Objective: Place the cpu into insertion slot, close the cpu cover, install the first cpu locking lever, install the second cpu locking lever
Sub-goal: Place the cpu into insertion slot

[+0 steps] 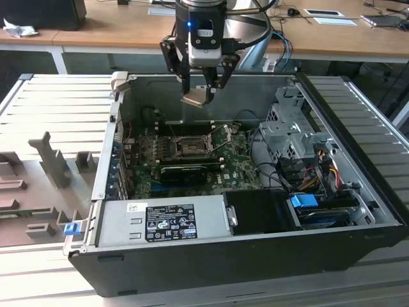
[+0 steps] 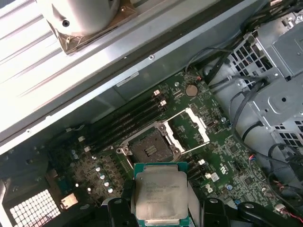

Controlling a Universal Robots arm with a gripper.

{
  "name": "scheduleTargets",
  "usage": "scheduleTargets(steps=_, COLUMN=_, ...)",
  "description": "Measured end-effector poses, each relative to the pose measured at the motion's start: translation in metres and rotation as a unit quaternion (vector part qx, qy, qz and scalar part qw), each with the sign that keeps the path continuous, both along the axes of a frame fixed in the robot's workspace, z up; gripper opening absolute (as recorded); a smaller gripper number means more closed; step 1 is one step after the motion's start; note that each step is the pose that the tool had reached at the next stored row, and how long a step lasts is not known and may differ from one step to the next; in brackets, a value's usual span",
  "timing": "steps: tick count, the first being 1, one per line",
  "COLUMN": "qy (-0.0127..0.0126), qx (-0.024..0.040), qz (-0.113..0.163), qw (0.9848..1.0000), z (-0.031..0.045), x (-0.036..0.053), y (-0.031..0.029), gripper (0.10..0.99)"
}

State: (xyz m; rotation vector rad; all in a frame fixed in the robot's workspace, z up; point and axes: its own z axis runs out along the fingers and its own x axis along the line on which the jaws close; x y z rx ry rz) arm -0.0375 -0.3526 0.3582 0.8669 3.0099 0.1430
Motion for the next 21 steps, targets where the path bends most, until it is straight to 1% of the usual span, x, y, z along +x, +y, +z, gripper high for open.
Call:
scheduleTargets(steps=5, qy=0.0, qx=0.0, qz=-0.02, qw=0.9998, z=-0.001, x=0.0, y=0.0, gripper=0.533)
scheduleTargets(steps=10, qy=0.0, qx=0.0, qz=-0.048, qw=0.9989, z=-0.0024, x=0.0, y=0.0, gripper=0.533)
scheduleTargets(steps=14, qy=0.0, qx=0.0, qz=-0.061, qw=0.9982, z=-0.0031, x=0.0, y=0.0, gripper=0.533)
scheduleTargets(steps=18, qy=0.0, qx=0.0, qz=-0.077, qw=0.9971, z=-0.0038, x=0.0, y=0.0, gripper=0.533)
scheduleTargets(steps=21, qy=0.0, qx=0.0, qz=-0.092, qw=0.9958, z=-0.0044, x=0.0, y=0.0, gripper=0.533)
